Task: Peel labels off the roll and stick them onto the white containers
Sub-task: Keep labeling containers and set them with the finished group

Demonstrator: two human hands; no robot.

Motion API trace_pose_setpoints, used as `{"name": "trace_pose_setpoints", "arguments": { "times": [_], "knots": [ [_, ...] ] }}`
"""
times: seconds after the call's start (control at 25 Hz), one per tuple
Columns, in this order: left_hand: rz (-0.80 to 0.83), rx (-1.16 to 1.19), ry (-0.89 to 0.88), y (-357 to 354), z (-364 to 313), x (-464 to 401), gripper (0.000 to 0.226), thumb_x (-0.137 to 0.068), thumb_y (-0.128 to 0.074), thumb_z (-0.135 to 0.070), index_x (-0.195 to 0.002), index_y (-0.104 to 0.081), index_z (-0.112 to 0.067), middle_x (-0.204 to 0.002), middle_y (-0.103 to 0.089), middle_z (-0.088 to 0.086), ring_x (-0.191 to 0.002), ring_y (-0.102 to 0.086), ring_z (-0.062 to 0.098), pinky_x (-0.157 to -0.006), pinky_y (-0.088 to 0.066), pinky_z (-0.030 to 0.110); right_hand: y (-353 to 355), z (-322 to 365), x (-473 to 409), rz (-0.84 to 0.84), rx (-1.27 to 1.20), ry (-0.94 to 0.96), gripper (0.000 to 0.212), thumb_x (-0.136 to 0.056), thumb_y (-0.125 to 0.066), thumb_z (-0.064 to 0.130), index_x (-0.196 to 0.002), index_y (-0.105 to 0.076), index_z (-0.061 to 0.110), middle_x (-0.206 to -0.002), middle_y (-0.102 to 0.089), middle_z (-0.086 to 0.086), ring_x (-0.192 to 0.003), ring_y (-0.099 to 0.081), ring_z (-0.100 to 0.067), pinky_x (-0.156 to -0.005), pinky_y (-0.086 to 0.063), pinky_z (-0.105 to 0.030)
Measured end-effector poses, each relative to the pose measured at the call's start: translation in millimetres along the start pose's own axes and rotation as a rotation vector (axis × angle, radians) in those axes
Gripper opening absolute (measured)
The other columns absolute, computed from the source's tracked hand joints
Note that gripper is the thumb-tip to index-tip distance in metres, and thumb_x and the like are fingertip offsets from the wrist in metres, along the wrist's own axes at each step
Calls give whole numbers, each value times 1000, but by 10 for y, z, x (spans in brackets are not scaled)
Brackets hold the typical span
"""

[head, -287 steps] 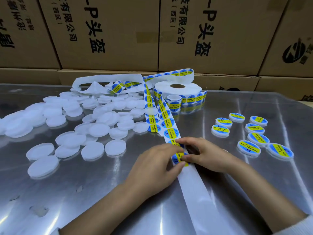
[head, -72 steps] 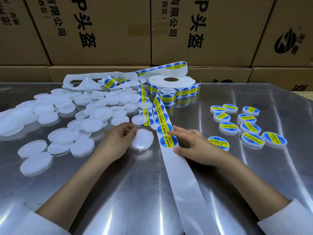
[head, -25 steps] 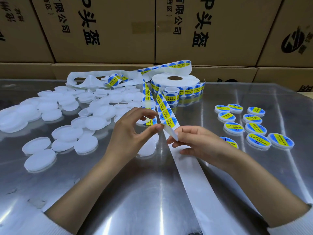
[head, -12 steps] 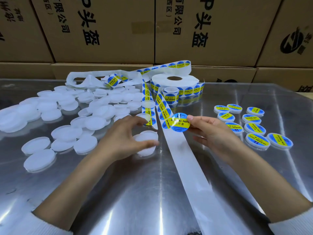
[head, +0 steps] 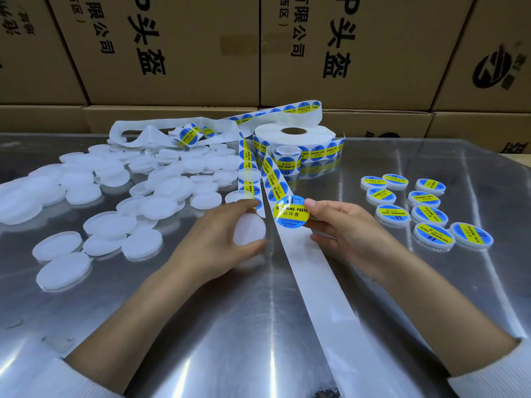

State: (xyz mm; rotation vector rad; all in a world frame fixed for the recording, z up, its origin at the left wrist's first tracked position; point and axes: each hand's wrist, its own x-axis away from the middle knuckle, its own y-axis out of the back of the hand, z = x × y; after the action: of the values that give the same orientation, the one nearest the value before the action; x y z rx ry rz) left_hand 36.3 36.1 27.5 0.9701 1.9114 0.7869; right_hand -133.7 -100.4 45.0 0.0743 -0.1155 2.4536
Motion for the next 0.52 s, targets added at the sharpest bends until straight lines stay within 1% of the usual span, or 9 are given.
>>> {"name": "trace_pose_setpoints", "arguments": {
  "times": [0.08, 0.12, 0.16, 0.2, 0.24, 0.28, 0.32, 0.44, 0.52],
  "knots": [
    [-15, 71, 10, 1, -85, 16, 62, -73, -65, -59, -129, -51, -36, -115, -63, -16, -100, -60, 10, -89, -48, 33, 1, 0, -5, 28, -59, -5, 37, -66, -66, 45, -91, -73, 20, -101, -74, 4, -97, -67, -3, -77, -50, -22],
    [-23, 95, 22, 6, -125, 20, 62, -71, -57, -68, -125, -52, -39, -107, -64, -20, -87, -62, 5, -81, -50, 29, 2, 4, -12, 42, -89, -10, 38, -66, -66, 45, -94, -73, 20, -104, -73, 4, -100, -67, -5, -80, -51, -24],
    [-44, 105, 21, 11, -153, 23, 62, -69, -49, -74, -120, -55, -40, -95, -64, -25, -75, -61, -1, -73, -47, 22, 3, 9, -16, 50, -118, -14, 36, -67, -66, 44, -93, -74, 21, -106, -73, 3, -101, -67, -5, -81, -51, -24],
    [-75, 107, 11, 15, -179, 26, 58, -70, -44, -75, -113, -58, -39, -84, -62, -30, -68, -58, -5, -67, -42, 13, 2, 15, -20, 49, -147, -15, 32, -67, -67, 44, -89, -76, 23, -107, -73, 3, -102, -66, -6, -80, -51, -24],
    [-107, 112, 0, 16, -198, 25, 52, -73, -44, -72, -108, -61, -36, -78, -59, -35, -66, -55, -9, -62, -37, 7, 5, 17, -24, 42, -172, -16, 29, -67, -67, 44, -86, -77, 24, -106, -73, 3, -101, -67, -6, -79, -51, -24],
    [-126, 124, -4, 10, -208, 24, 46, -76, -50, -66, -105, -63, -34, -77, -57, -36, -68, -53, -12, -61, -35, 4, 8, 17, -28, 32, -194, -16, 27, -67, -68, 44, -84, -77, 25, -106, -73, 3, -100, -67, -6, -79, -51, -25],
    [-129, 145, -5, -3, -210, 23, 43, -76, -56, -60, -107, -63, -32, -83, -57, -35, -71, -51, -13, -62, -35, 3, 10, 13, -31, 25, -210, -17, 26, -68, -67, 43, -84, -77, 25, -105, -73, 4, -100, -67, -6, -79, -51, -25],
    [-132, 206, -23, -48, -202, 27, 53, -72, -74, -42, -121, -59, -27, -109, -59, -24, -82, -50, -8, -69, -41, 4, 6, 2, -24, 50, -224, -14, 22, -70, -66, 43, -82, -78, 29, -103, -73, 6, -100, -67, -4, -77, -51, -24],
    [-170, 266, -38, -63, -203, 27, 59, -70, -80, -28, -125, -57, -25, -111, -60, -23, -87, -53, -8, -73, -46, 8, -12, 5, -11, 81, -213, -15, 20, -71, -66, 43, -82, -78, 31, -105, -73, 7, -101, -66, -4, -75, -54, -21]
  ]
}}
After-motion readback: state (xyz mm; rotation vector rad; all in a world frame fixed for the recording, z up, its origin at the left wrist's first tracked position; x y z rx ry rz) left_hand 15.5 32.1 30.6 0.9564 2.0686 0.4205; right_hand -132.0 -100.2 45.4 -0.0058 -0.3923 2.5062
